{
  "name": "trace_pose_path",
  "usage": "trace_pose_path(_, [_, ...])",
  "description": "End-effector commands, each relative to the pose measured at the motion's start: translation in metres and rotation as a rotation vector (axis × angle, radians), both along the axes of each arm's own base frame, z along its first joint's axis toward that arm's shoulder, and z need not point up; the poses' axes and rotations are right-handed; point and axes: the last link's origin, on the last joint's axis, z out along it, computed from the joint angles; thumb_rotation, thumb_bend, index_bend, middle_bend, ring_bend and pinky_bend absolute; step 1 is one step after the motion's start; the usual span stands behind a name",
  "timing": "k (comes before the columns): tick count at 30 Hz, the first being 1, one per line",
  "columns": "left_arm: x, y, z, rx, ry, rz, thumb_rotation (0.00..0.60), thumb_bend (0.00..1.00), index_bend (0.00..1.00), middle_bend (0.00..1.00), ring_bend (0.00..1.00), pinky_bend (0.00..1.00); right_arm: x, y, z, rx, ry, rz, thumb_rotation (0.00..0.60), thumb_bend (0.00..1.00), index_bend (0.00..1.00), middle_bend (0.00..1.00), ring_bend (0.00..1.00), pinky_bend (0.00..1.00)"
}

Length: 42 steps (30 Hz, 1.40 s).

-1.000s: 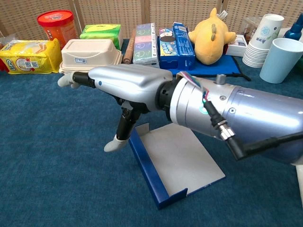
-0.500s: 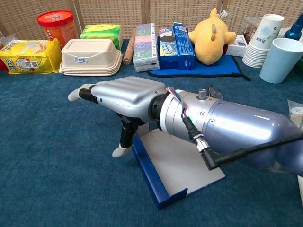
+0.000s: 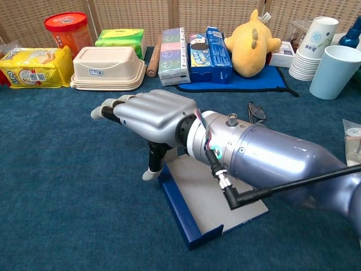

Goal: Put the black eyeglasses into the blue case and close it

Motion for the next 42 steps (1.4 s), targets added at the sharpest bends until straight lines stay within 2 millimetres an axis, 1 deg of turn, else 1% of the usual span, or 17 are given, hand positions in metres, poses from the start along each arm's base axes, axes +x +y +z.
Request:
trace_pose_path(1, [0.0,0.0,0.0,0.0,0.0,0.0,0.6,0.32,0.04,0.0,0.0,0.0,-0.002,-0.001,-0.002,-0.036,0.023,0.017,0.6,0.0,0.0,0.03,0.0,0.12])
trace_pose_path(6, [0.0,-0.001,-0.002,-0.007,-0.004,-0.001,0.6,0.32,0.04,0.0,0.0,0.0,-0.007,-0.005,-0.002,-0.074,0.035,-0.002,0.6,0.0,0.0,0.02,0.0,0.12])
trace_pose_path(11, [0.0,0.0,-0.003,-0.009,-0.008,-0.003,0.6,0.32,0.04,0.0,0.0,0.0,-0.013,-0.014,-0.001,-0.16,0.077,0.023,0.6,0.0,0.0,0.02,0.0,0.11])
trace_pose_path(17, [-0.001,0.001,-0.004,-0.012,-0.014,-0.006,0.6,0.32,0.04,0.0,0.0,0.0,-0.027,-0.025,0.0,-0.245,0.134,0.03,0.6,0.0,0.0,0.01,0.0,0.11])
trace_pose_path(21, [-0.001,0.001,-0.004,-0.01,-0.014,-0.008,0.6,0.32,0.04,0.0,0.0,0.0,-0.037,-0.033,0.003,-0.287,0.162,0.016,0.6,0.0,0.0,0.01,0.0,0.11])
trace_pose_path(29, [-0.001,0.001,-0.005,-0.013,-0.021,-0.013,0.6,0.32,0.04,0.0,0.0,0.0,-0.064,-0.052,0.021,-0.378,0.213,-0.045,0.6,0.0,0.0,0.01,0.0,0.11])
trace_pose_path(30, [-0.001,0.001,-0.005,-0.014,-0.021,-0.016,0.6,0.32,0.04,0.0,0.0,0.0,-0.075,-0.059,0.029,-0.408,0.235,-0.077,0.6,0.0,0.0,0.01,0.0,0.11])
trace_pose_path(42, [-0.003,0.001,-0.005,-0.016,-0.025,-0.02,0.6,0.32,0.04,0.0,0.0,0.0,-0.11,-0.071,0.057,-0.47,0.289,-0.161,0.6,0.0,0.0,0.01,0.0,0.11])
